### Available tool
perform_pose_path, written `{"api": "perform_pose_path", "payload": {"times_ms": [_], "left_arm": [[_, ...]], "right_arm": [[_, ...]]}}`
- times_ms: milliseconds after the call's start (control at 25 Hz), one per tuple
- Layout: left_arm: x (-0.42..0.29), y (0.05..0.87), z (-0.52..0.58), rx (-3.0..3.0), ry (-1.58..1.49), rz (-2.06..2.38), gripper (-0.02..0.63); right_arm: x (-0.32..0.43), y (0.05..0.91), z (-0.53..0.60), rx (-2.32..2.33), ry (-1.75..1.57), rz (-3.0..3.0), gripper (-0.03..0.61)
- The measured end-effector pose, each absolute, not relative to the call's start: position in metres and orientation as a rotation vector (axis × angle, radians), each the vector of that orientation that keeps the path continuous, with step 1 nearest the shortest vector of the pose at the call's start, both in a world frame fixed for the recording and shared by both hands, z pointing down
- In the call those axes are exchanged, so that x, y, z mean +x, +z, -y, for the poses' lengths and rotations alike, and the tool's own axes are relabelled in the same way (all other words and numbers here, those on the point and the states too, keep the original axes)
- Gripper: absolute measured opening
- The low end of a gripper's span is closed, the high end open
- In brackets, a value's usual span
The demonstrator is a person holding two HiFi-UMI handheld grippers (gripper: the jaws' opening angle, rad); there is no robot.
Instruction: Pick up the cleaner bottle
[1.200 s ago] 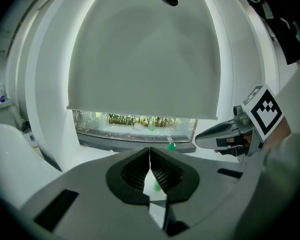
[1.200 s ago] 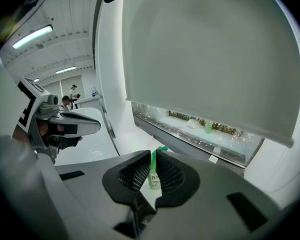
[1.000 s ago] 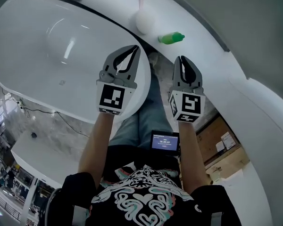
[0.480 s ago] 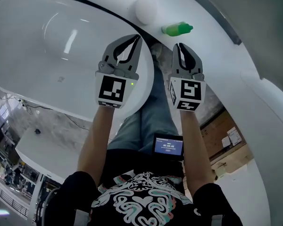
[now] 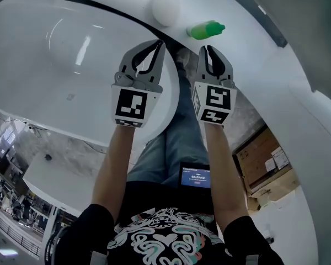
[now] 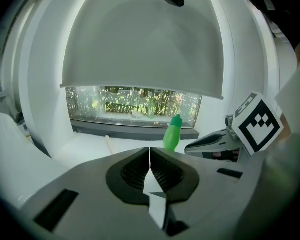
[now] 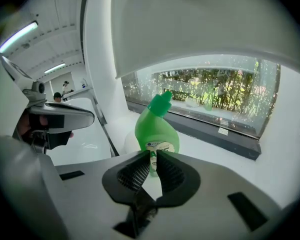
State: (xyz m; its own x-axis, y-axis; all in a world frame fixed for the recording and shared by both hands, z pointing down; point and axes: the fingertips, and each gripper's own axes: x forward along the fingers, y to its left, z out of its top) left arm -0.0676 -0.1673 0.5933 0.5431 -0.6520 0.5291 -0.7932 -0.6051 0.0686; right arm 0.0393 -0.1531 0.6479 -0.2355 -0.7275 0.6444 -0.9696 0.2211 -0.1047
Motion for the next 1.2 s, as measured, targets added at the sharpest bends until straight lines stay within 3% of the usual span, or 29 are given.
{"api": "perform_pose_path", "payload": {"times_ms": [200,320,440,1200], "left_arm": [[-0.066,0.601,0.162,2.469,0.676,1.185,0.017],[-0.067,0.603,0.164,2.465,0.678,1.183,0.017],[-0.071,0.604,0.168,2.463,0.676,1.188,0.018],[-0.086,0.612,0.191,2.432,0.699,1.212,0.017]], "right_arm": [[0.03,0.659,0.157,1.594,0.743,2.006,0.053],[0.026,0.665,0.162,1.635,0.781,1.973,0.179],[0.027,0.672,0.168,1.696,0.804,1.918,0.233],[0.031,0.708,0.201,2.062,0.975,1.62,0.284]]}}
